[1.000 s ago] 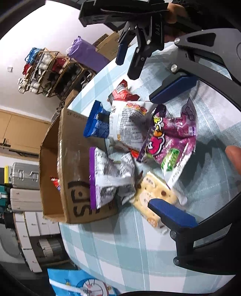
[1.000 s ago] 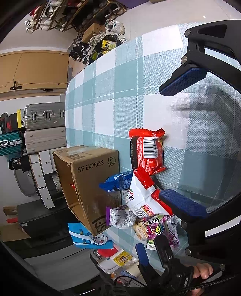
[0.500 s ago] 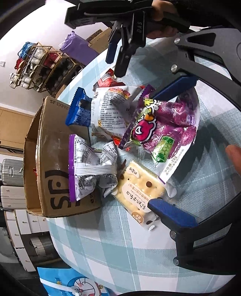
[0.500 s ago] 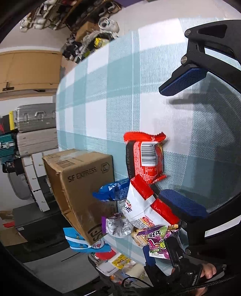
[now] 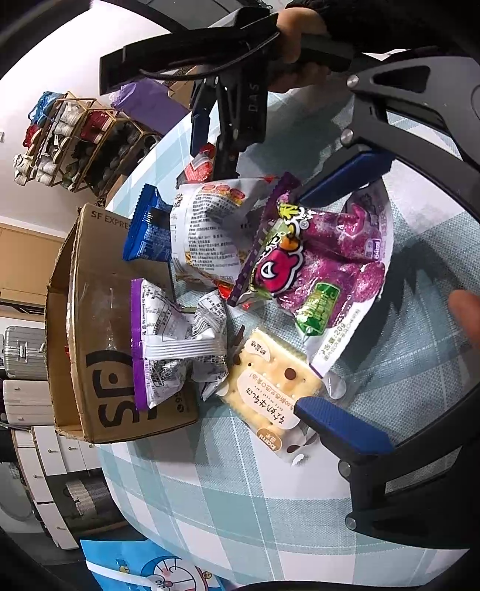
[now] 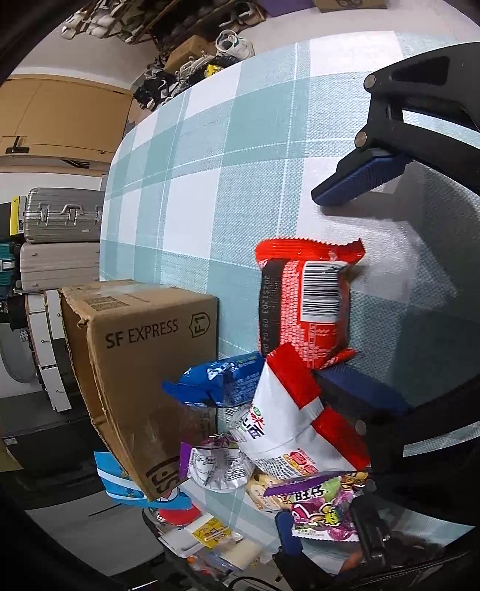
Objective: Organize snacks
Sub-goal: 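Grasp purple candy bag with left gripper while right gripper grasps red biscuit pack, then carry purple candy bag in left gripper while right gripper carries red biscuit pack into box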
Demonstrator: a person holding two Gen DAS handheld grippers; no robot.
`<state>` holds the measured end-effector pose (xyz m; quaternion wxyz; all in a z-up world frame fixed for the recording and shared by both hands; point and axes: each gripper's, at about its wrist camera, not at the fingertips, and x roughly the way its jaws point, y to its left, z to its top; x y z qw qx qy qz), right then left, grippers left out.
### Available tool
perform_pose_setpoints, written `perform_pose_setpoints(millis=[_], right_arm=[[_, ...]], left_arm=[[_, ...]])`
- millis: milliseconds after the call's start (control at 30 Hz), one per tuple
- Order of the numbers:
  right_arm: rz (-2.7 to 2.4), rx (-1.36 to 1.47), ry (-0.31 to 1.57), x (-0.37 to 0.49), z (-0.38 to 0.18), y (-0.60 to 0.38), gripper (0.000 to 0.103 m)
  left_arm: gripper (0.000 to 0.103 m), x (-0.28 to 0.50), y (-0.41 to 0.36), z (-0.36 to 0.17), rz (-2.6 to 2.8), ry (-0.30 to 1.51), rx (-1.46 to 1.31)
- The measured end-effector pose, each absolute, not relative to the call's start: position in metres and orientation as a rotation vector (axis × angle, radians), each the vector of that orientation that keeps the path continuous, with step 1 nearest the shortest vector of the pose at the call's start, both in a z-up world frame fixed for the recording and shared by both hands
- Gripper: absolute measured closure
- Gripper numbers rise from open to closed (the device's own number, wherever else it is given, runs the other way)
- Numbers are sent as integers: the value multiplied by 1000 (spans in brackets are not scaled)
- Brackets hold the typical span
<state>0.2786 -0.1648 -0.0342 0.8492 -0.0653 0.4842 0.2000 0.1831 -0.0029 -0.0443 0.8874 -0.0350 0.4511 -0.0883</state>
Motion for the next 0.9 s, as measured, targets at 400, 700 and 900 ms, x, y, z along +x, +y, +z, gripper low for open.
perform_pose_setpoints(millis=[400,700,900], right_arm=[[435,-160,990,276,-33,-163,39],[404,-135,968,260,-29,-176,52],[369,-117,955,247,-25,-190,53]], left_arm=[[1,183,-2,-45,-214,950,-77],[1,182,7,-42,-227,932,-104],[28,176,2,-43,-246,931,-72]])
